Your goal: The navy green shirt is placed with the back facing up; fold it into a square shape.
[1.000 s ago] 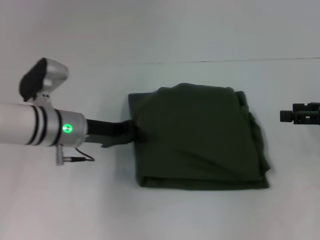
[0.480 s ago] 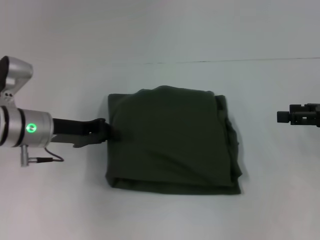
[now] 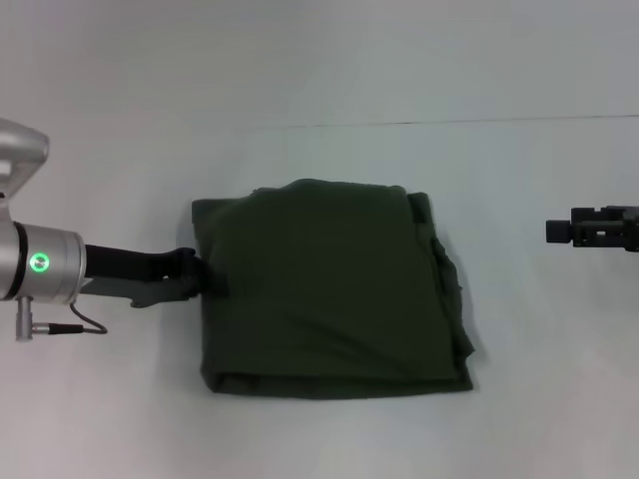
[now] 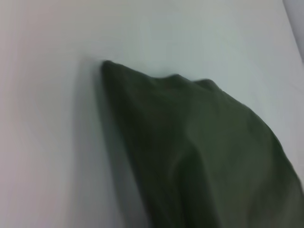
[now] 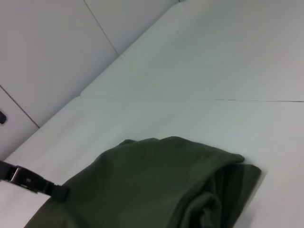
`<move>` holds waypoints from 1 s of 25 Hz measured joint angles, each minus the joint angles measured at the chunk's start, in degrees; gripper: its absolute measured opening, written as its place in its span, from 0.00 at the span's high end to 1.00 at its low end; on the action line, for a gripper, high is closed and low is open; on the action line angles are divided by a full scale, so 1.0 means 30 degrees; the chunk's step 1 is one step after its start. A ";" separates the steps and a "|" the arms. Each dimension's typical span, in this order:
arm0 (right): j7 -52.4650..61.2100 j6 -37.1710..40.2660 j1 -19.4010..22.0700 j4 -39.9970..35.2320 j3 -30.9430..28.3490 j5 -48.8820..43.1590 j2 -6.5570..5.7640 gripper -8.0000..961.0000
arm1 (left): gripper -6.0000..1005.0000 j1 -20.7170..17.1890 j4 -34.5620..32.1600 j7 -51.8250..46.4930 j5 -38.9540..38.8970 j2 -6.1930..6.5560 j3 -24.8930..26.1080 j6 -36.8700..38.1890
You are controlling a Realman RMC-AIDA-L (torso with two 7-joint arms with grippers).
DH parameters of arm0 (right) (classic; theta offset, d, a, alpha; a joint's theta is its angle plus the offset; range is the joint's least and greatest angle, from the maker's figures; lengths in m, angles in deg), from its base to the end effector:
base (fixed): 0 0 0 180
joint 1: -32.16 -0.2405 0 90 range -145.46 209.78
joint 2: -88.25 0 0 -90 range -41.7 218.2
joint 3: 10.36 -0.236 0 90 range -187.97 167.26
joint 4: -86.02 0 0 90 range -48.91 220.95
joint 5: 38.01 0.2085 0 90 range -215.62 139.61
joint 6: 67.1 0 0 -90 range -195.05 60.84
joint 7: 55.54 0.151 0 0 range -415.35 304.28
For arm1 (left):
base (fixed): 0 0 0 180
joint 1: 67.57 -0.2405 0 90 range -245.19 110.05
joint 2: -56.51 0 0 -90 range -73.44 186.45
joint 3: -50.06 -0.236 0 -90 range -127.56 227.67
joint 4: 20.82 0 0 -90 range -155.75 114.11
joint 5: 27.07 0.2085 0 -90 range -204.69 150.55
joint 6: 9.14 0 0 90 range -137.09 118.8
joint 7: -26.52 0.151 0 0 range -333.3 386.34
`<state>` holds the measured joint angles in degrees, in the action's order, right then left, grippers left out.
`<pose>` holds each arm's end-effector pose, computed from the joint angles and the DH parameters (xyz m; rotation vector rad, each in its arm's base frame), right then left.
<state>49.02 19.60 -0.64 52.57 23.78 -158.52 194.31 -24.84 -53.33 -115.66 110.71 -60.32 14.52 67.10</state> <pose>0.2897 0.3519 0.0878 -2.4686 1.1855 0.5456 -0.2497 0.3713 -0.0076 -2.1917 -1.9228 -0.3480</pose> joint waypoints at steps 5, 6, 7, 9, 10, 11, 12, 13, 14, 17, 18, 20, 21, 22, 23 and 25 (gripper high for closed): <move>0.0038 -0.0025 -0.0052 -0.0014 0.0066 0.0000 0.0127 0.06 | 0.90 -0.0040 -0.0054 0.0514 -0.0099 0.0042 0.0890 0.0607; 0.0043 -0.0029 -0.0052 -0.0015 0.0069 -0.0001 0.0159 0.06 | 0.90 -0.0094 -0.0058 0.0775 -0.0102 0.0048 0.1141 0.0617; 0.0051 -0.0053 -0.0052 -0.0015 0.0072 -0.0002 0.0181 0.06 | 0.90 -0.0127 -0.0063 0.0957 -0.0104 0.0054 0.1271 0.0619; 0.0078 -0.0178 -0.0053 0.0003 0.0073 -0.0012 0.0220 0.06 | 0.85 -0.0188 -0.0103 0.1317 -0.0106 0.0065 0.1477 0.0613; 0.0078 -0.0267 -0.0048 0.0003 0.0057 -0.0015 0.0262 0.06 | 0.81 -0.0209 -0.0169 0.1494 -0.0108 0.0074 0.1519 0.0608; 0.0071 -0.0360 -0.0034 0.0003 0.0036 -0.0016 0.0320 0.06 | 0.76 -0.0233 -0.0317 0.1746 -0.0109 0.0104 0.1526 0.0607; 0.0026 -0.0441 0.0002 0.0003 0.0010 -0.0001 0.0382 0.06 | 0.72 -0.0267 -0.0526 0.2042 -0.0121 0.0135 0.1559 0.0625; -0.0085 -0.0469 0.0031 0.0001 -0.0012 0.0049 0.0428 0.06 | 0.68 -0.0297 -0.0815 0.2511 -0.0216 0.0200 0.1652 0.0693; -0.0252 -0.0473 0.0058 -0.0017 -0.0034 0.0124 0.0467 0.05 | 0.63 -0.0357 -0.1077 0.3219 -0.0469 0.0217 0.1755 0.0919; -0.1521 -0.0090 0.0167 -0.0151 -0.0217 0.0658 0.0628 0.05 | 0.49 -0.0707 -0.2130 0.8141 -0.2810 0.0251 0.2444 0.3049; -0.2284 0.0319 0.0207 -0.0184 -0.0250 0.0905 0.0682 0.05 | 0.45 -0.0870 -0.2267 1.0378 -0.3803 0.0227 0.2624 0.4190; -0.3778 0.1442 0.0252 -0.0194 -0.0262 0.1312 0.0734 0.05 | 0.31 -0.1172 -0.2179 1.3590 -0.4825 0.0146 0.2716 0.5797; -0.4607 0.2171 0.0253 -0.0165 -0.0243 0.1463 0.0759 0.05 | 0.23 -0.1338 -0.1994 1.5270 -0.5202 0.0079 0.2733 0.6513; -0.5194 0.2741 0.0251 -0.0139 -0.0217 0.1550 0.0786 0.05 | 0.20 -0.1479 -0.1778 1.6531 -0.5473 0.0022 0.2739 0.6952; -0.6173 0.3533 0.0230 -0.0140 -0.0157 0.1586 0.0873 0.05 | 0.17 -0.1645 -0.1531 1.7868 -0.5683 -0.0060 0.2739 0.7302; -0.7585 0.4283 0.0150 -0.0202 -0.0010 0.1521 0.1068 0.05 | 0.10 -0.1914 -0.1070 1.9919 -0.5823 -0.0235 0.2666 0.7659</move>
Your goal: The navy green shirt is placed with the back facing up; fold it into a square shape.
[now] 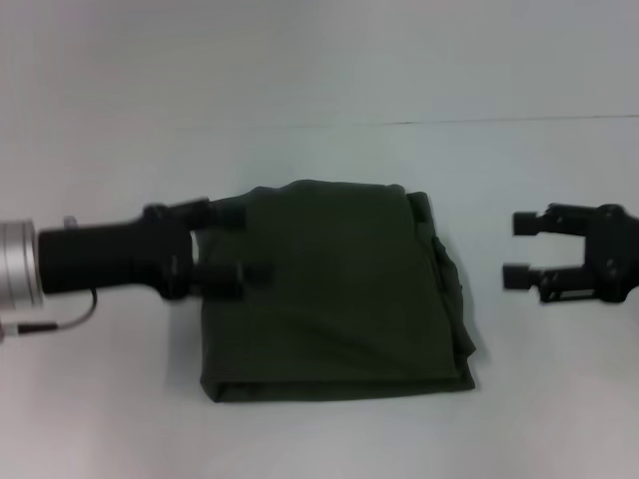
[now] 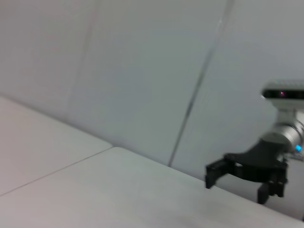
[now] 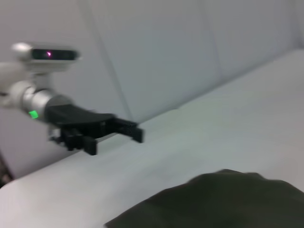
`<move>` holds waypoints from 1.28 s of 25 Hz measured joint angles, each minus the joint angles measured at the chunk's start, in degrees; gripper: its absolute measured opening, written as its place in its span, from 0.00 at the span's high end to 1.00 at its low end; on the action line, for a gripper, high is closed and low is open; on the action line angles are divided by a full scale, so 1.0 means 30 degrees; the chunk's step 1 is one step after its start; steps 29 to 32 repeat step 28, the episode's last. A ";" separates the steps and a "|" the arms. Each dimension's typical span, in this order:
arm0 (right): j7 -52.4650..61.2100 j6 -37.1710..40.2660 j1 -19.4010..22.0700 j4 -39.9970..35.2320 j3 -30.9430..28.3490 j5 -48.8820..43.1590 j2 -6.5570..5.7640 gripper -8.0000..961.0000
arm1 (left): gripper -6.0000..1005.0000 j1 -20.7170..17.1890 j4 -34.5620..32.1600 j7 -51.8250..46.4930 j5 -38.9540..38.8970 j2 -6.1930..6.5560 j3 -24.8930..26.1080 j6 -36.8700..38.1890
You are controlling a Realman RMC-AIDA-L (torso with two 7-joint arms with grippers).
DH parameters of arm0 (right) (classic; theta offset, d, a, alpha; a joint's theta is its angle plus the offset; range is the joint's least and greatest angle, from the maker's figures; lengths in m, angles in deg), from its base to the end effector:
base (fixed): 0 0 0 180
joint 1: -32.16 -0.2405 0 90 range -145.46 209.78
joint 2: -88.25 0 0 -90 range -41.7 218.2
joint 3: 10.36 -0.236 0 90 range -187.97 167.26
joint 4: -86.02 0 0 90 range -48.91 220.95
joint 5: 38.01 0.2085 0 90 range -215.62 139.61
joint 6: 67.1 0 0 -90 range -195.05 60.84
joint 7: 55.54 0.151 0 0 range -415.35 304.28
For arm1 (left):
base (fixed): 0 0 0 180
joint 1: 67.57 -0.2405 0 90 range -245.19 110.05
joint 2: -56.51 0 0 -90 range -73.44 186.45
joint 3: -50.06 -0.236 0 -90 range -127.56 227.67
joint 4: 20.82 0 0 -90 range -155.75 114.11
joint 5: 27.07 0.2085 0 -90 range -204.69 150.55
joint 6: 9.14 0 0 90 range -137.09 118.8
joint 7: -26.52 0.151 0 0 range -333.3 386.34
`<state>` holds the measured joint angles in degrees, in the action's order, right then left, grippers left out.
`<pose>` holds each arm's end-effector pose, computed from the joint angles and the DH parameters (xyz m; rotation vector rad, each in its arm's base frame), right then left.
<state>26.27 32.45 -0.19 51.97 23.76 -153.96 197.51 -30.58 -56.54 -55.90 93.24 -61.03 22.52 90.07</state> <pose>0.2549 0.3250 0.0677 -2.7661 0.6271 0.7249 -0.2159 0.3324 0.0257 -2.7785 -0.6224 -0.8754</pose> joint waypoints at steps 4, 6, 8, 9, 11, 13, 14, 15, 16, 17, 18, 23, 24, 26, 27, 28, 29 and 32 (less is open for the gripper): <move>-0.2140 -0.0224 -0.0470 0.0103 0.0909 -0.0441 0.0360 0.05 | 0.04 -0.0403 0.0797 0.3458 0.0043 -0.0254 -0.0178 0.0356; -0.2893 -0.0560 -0.0677 0.0153 0.1350 -0.0555 0.0501 0.05 | 0.04 -0.0529 0.1051 0.4806 0.0048 -0.0357 -0.0374 0.0297; -0.3559 -0.0884 -0.0878 0.0180 0.1665 -0.0595 0.0613 0.05 | 0.04 -0.0692 0.1161 0.5800 0.0049 -0.0475 -0.0523 0.0047; -0.3739 -0.0966 -0.0950 0.0199 0.1703 -0.0604 0.0629 0.05 | 0.04 -0.0781 0.1195 0.6138 0.0049 -0.0541 -0.0565 -0.0102; -0.4117 -0.1190 -0.1147 0.0257 0.1817 -0.0609 0.0666 0.05 | 0.04 -0.0912 0.1282 0.6676 0.0049 -0.0651 -0.0614 -0.0389; -0.4228 -0.1341 -0.1283 0.0276 0.1987 -0.0611 0.0708 0.05 | 0.04 -0.0931 0.1392 0.6864 0.0045 -0.0682 -0.0623 -0.0510; -0.4229 -0.1407 -0.1341 0.0277 0.2062 -0.0621 0.0721 0.05 | 0.04 -0.0939 0.1431 0.6897 0.0043 -0.0685 -0.0625 -0.0526; -0.4223 -0.1460 -0.1393 0.0278 0.2118 -0.0648 0.0727 0.05 | 0.04 -0.0948 0.1471 0.6914 0.0040 -0.0687 -0.0627 -0.0538; -0.4210 -0.1479 -0.1427 0.0277 0.2145 -0.0676 0.0728 0.05 | 0.04 -0.0961 0.1489 0.6906 0.0038 -0.0689 -0.0625 -0.0537; -0.4207 -0.1474 -0.1447 0.0278 0.2154 -0.0703 0.0727 0.05 | 0.04 -0.0983 0.1504 0.6874 0.0036 -0.0691 -0.0618 -0.0537; -0.4208 -0.1454 -0.1454 0.0278 0.2166 -0.0722 0.0728 0.05 | 0.04 -0.0998 0.1510 0.6852 0.0034 -0.0693 -0.0614 -0.0537; -0.4178 -0.1353 -0.1417 0.0192 0.2348 -0.0726 0.0718 0.05 | 0.04 -0.1017 0.1494 0.6548 0.0022 -0.0696 -0.0620 -0.0582; -0.4152 -0.1349 -0.1405 0.0184 0.2373 -0.0726 0.0701 0.05 | 0.04 -0.1019 0.1478 0.6483 0.0021 -0.0695 -0.0621 -0.0583; -0.4114 -0.1324 -0.1377 0.0168 0.2430 -0.0726 0.0653 0.05 | 0.04 -0.1019 0.1455 0.6336 0.0016 -0.0695 -0.0634 -0.0587; -0.4108 -0.1315 -0.1361 0.0158 0.2442 -0.0727 0.0632 0.05 | 0.04 -0.1019 0.1454 0.6271 0.0012 -0.0696 -0.0639 -0.0593; -0.4106 -0.1307 -0.1345 0.0150 0.2452 -0.0727 0.0613 0.05 | 0.04 -0.1014 0.1455 0.6217 0.0011 -0.0695 -0.0646 -0.0598; -0.4106 -0.1307 -0.1345 0.0150 0.2452 -0.0727 0.0613 0.05 | 0.04 -0.1014 0.1455 0.6217 0.0011 -0.0695 -0.0646 -0.0598; -0.4106 -0.1307 -0.1345 0.0150 0.2452 -0.0727 0.0613 0.05 | 0.04 -0.1014 0.1455 0.6217 0.0011 -0.0695 -0.0646 -0.0598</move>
